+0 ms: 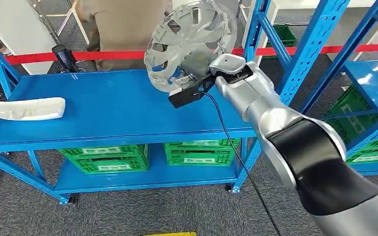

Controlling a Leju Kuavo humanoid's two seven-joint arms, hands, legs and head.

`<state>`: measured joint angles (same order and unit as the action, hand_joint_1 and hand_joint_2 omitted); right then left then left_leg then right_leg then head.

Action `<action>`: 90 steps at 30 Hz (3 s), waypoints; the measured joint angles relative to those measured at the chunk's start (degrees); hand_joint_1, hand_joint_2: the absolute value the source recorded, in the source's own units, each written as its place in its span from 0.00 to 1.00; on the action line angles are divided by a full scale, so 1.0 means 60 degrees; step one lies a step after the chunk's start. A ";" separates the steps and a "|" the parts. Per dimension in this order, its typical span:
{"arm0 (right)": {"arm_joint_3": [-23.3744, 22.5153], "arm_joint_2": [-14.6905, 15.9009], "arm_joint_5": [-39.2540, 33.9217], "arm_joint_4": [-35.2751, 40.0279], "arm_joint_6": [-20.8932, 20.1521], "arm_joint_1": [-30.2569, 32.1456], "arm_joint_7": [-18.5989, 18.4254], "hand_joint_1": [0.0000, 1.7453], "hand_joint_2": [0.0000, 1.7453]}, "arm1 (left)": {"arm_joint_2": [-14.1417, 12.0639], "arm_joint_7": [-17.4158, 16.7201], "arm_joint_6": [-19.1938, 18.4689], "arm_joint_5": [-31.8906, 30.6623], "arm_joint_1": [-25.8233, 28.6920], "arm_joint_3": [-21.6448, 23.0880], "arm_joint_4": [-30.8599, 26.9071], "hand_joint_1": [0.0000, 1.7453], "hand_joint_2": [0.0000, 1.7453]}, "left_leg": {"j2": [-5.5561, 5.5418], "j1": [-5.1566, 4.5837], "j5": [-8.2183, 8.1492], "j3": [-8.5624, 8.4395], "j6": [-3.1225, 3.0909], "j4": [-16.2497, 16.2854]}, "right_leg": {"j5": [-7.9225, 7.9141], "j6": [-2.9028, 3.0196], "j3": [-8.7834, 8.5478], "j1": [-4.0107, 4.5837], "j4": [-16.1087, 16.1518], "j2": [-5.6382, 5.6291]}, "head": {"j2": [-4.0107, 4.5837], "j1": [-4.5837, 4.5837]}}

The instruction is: Take the parts from the cabinet and place them on the table.

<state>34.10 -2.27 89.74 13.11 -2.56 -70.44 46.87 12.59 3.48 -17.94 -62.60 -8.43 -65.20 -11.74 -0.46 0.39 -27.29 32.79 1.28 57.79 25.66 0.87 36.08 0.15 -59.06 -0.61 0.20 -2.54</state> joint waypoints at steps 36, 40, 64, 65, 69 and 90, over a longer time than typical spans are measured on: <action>0.0852 -0.0237 -0.0051 -0.0069 -0.0197 -0.0018 0.2090 0.95 1.00 | -0.0008 -0.0131 0.0000 0.0379 -0.0156 -0.0080 0.0004 0.00 1.00 | 0.0000 0.0236 0.0133 0.0336 0.0191 0.0254 | 0.0185 -0.0527 0.0050 -0.0356 -0.0380 0.0037 | 0.0000 -0.0080; 0.0852 -0.0244 -0.0051 -0.0069 -0.0193 0.0032 0.2072 0.95 1.00 | 0.0004 -0.0139 0.0000 0.0408 -0.0141 -0.0146 0.0007 0.00 1.00 | -0.0008 0.0316 0.0019 0.0473 0.0398 0.0347 | 0.0093 -0.0142 0.0153 -0.0324 -0.0301 0.0069 | 0.0000 -0.0051; 0.0852 -0.0109 -0.0106 -0.0069 0.0036 0.0109 0.2039 0.95 1.00 | -0.0011 -0.0095 0.0022 0.0670 -0.0138 -0.0291 0.0000 0.00 1.00 | 0.0086 -0.0010 0.0685 0.0963 -0.0237 0.0250 | 0.0388 -0.0460 -0.0195 -0.0213 -0.1111 0.0113 | 0.0000 -0.0069; 0.0852 -0.0124 -0.0073 -0.0069 0.0040 0.0105 0.2039 0.95 1.00 | -0.0029 -0.0109 0.0022 0.0667 -0.0125 -0.0302 0.0000 0.00 1.00 | 0.0078 -0.0026 0.0737 0.1073 -0.0172 0.0296 | 0.0800 -0.0436 -0.0656 -0.0184 -0.0361 0.0133 | 0.0000 -0.0073; 0.0852 -0.0168 -0.0142 -0.0069 0.0044 0.0129 0.2046 0.95 1.00 | -0.0051 -0.0160 0.0022 0.0565 -0.0056 -0.0302 0.0004 0.00 1.00 | 0.0069 -0.0025 0.1038 0.1104 0.0108 0.0212 | 0.0673 -0.0098 -0.0602 -0.0070 -0.0185 0.0070 | 0.0000 -0.0087; 0.0790 0.0120 -0.0419 -0.0080 0.0011 0.0152 0.2046 0.95 1.00 | -0.0237 -0.0076 0.0022 0.0477 -0.0300 -0.0313 0.0011 0.00 1.00 | 0.0029 -0.0114 0.0367 0.0420 -0.0438 0.0087 | 0.1238 -0.0367 0.1512 -0.0165 -0.2699 0.0102 | 0.0000 -0.0080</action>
<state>38.84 -1.55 87.23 12.63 -2.49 -69.53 59.14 11.17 3.02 -17.81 -59.74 -10.24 -67.08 -11.67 -0.29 -0.29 -25.09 35.30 -1.35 58.32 33.09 -1.34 45.15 -0.84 -75.26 0.00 0.20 -3.02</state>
